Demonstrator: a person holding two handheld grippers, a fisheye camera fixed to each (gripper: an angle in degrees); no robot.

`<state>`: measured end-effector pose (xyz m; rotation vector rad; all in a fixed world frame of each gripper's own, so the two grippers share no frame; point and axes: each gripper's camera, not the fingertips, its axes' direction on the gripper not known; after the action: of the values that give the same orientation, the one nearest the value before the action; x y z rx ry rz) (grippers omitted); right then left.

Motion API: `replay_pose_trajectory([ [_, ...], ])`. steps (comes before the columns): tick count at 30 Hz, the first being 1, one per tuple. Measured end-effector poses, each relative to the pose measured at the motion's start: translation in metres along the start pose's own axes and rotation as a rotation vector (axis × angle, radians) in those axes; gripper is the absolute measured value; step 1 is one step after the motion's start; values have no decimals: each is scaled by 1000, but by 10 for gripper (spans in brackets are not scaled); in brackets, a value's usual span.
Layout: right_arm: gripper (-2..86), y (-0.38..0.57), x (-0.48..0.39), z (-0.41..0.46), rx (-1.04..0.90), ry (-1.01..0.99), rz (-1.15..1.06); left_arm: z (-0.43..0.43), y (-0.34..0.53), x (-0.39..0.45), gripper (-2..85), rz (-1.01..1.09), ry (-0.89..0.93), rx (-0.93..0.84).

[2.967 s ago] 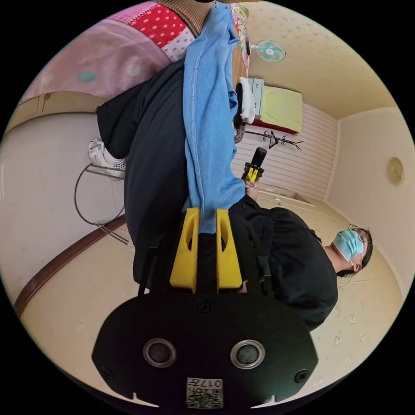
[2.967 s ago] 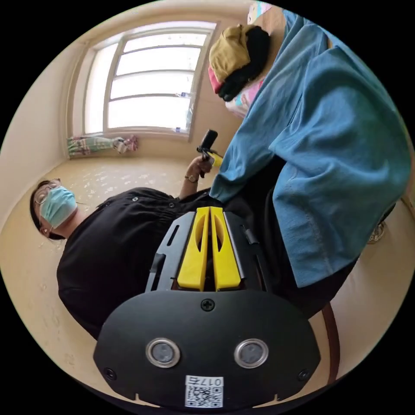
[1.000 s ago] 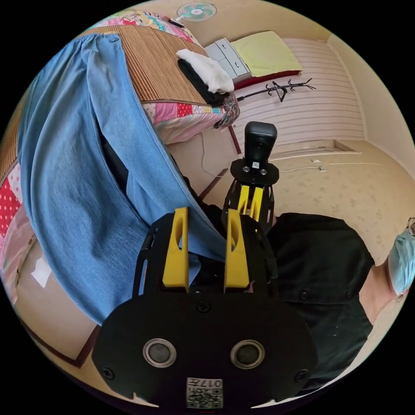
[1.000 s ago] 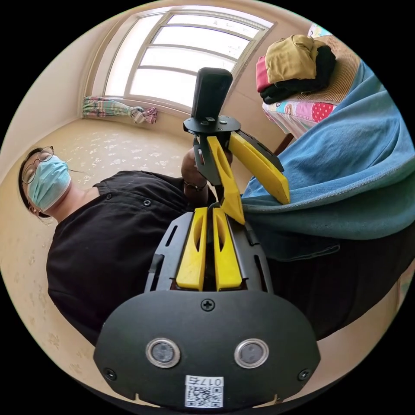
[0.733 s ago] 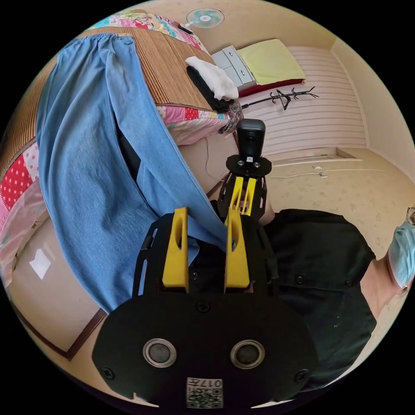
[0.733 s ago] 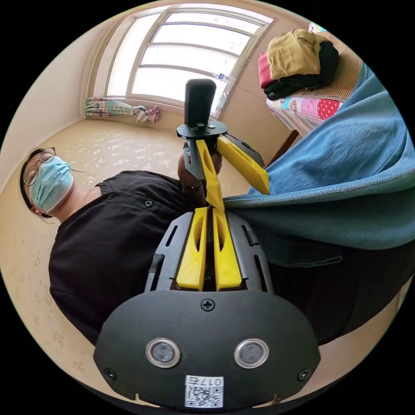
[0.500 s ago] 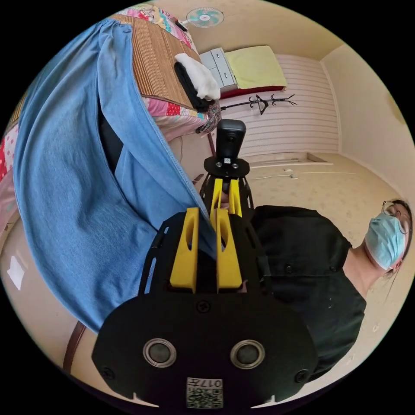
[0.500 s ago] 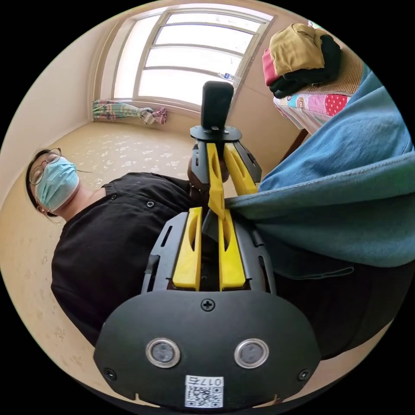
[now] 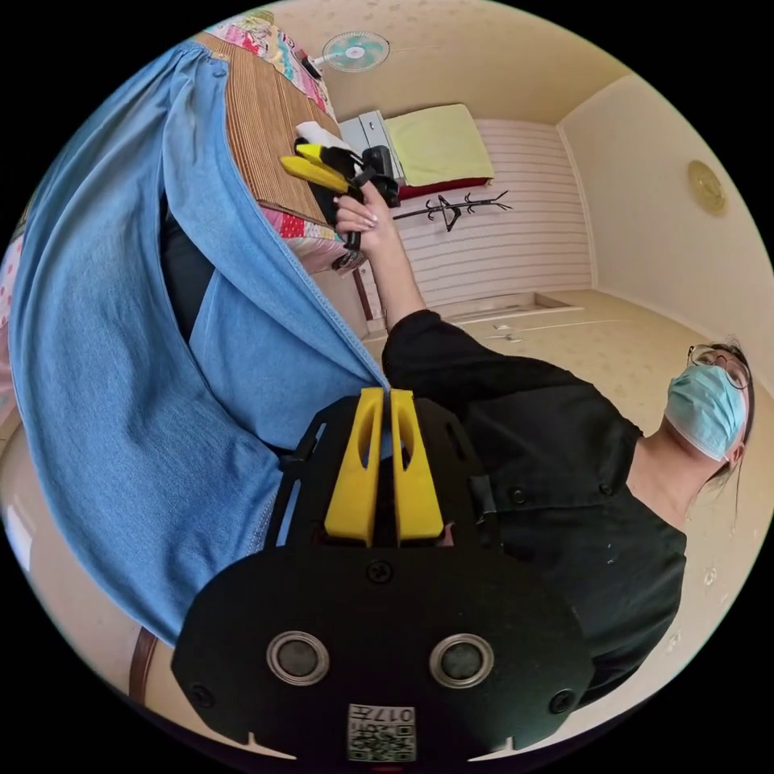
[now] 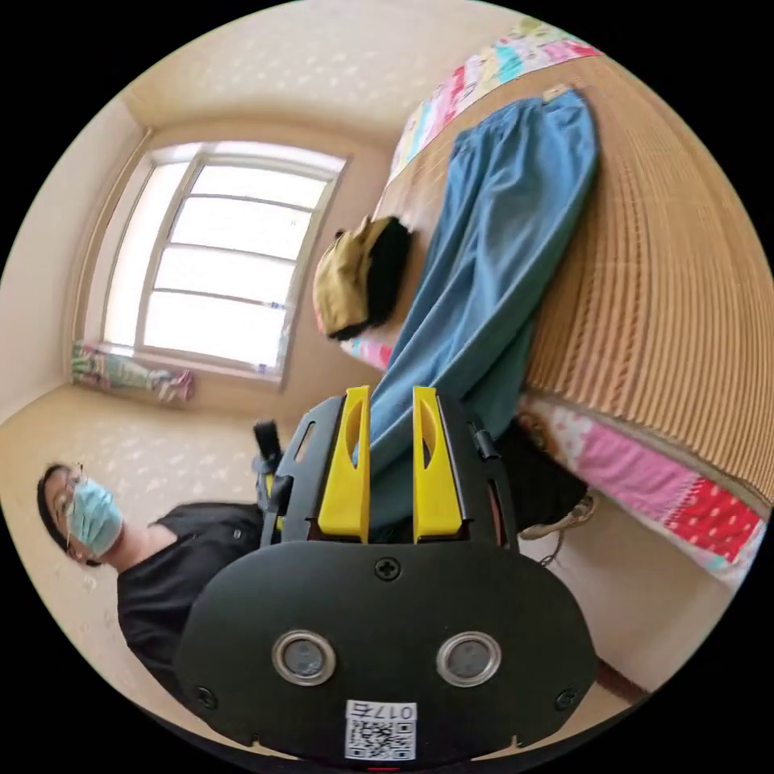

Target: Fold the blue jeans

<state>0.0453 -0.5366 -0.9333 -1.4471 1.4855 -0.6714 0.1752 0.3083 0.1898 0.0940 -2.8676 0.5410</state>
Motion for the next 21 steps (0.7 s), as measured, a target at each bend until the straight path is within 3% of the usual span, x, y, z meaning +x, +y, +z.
replay_pose_trajectory([
  [7, 95, -132, 40, 18, 157, 312, 222, -15, -13, 24, -7, 19, 11, 4],
  [14, 62, -188, 61, 53, 218, 491, 295, -40, -15, 33, -8, 9, 86, 54],
  [17, 27, -209, 38, 67, 249, 614, 238, -58, -6, 31, -9, -8, 134, 109],
  [21, 14, -247, -57, 114, 267, 941, -57, -88, 17, 30, -9, -23, 202, 180],
])
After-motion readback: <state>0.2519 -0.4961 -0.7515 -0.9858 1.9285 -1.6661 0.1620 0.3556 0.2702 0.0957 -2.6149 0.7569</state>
